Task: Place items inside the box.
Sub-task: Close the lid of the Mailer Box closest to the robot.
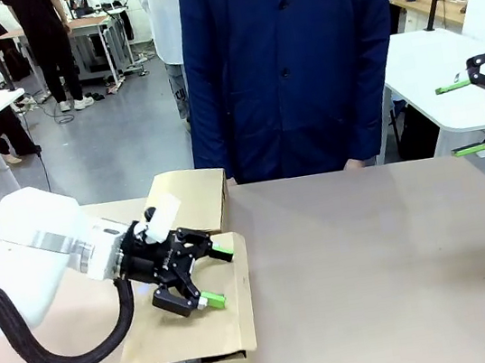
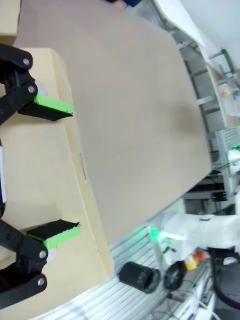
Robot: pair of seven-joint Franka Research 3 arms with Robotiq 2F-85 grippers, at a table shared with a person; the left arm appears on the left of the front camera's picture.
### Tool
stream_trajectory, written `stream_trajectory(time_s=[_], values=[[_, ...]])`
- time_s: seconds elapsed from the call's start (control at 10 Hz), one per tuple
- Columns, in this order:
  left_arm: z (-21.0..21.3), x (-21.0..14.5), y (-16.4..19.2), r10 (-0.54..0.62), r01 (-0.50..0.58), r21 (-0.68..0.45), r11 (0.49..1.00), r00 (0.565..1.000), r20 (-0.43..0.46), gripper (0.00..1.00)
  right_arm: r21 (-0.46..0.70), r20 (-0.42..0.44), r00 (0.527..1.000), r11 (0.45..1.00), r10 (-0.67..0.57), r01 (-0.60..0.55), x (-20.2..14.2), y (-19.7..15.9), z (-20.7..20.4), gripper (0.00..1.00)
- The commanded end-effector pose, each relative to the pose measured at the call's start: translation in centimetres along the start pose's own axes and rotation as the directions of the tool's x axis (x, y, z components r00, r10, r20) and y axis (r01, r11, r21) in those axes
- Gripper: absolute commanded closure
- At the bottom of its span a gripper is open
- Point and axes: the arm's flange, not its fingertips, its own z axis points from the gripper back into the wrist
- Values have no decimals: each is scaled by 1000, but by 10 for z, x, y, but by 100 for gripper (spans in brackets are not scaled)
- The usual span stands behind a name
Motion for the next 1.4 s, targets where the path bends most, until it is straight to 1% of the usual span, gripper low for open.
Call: stream_trajectory(time_s=[0.0, 0.1, 0.2, 0.3, 0.4, 0.5, 0.6, 0.7, 0.8, 0.9, 1.0, 1.1, 1.3], values=[[56, 26, -59, 99, -110, 45, 993, 974, 205, 0, 21, -5, 1000, 1000, 24, -23, -1, 1, 1, 0], [84, 33, -57, 184, -199, 16, 980, 933, 308, 0, 21, -5, 1000, 1000, 24, -23, -1, 1, 1, 0], [113, 36, -54, 272, -302, 16, 953, 881, 387, 0, 21, -5, 1000, 1000, 24, -23, -1, 1, 1, 0], [142, 36, -54, 391, -444, 28, 896, 816, 425, 0, 21, -5, 1000, 1000, 24, -23, -1, 1, 1, 0], [172, 30, -56, 575, -631, -15, 776, 696, 430, 0, 21, -5, 1000, 1000, 24, -23, -1, 1, 1, 0], [202, 21, -59, 702, -760, -52, 648, 569, 429, 0, 21, -5, 1000, 1000, 24, -23, -1, 1, 1, 0], [228, 12, -64, 764, -813, -112, 571, 477, 434, 0, 21, -5, 1000, 1000, 24, -23, -1, 1, 1, 0], [253, -1, -70, 809, -858, -126, 498, 407, 425, 0, 21, -5, 1000, 1000, 24, -23, -1, 1, 1, 0], [269, -10, -72, 826, -881, -126, 456, 367, 428, 0, 21, -5, 1000, 1000, 24, -23, -1, 1, 1, 0], [281, -22, -72, 830, -900, -125, 418, 322, 456, 0, 21, -5, 1000, 1000, 24, -23, -1, 1, 1, 0], [283, -42, -70, 814, -889, -95, 447, 361, 455, 0, 21, -5, 1000, 1000, 24, -23, -1, 1, 1, 0], [287, -27, -59, 824, -890, -103, 445, 362, 436, 0, 21, -5, 1000, 1000, 24, -23, -1, 1, 1, 0], [287, -27, -59, 824, -890, -103, 445, 362, 436, 0, 21, -5, 1000, 1000, 24, -23, -1, 1, 1, 0]])
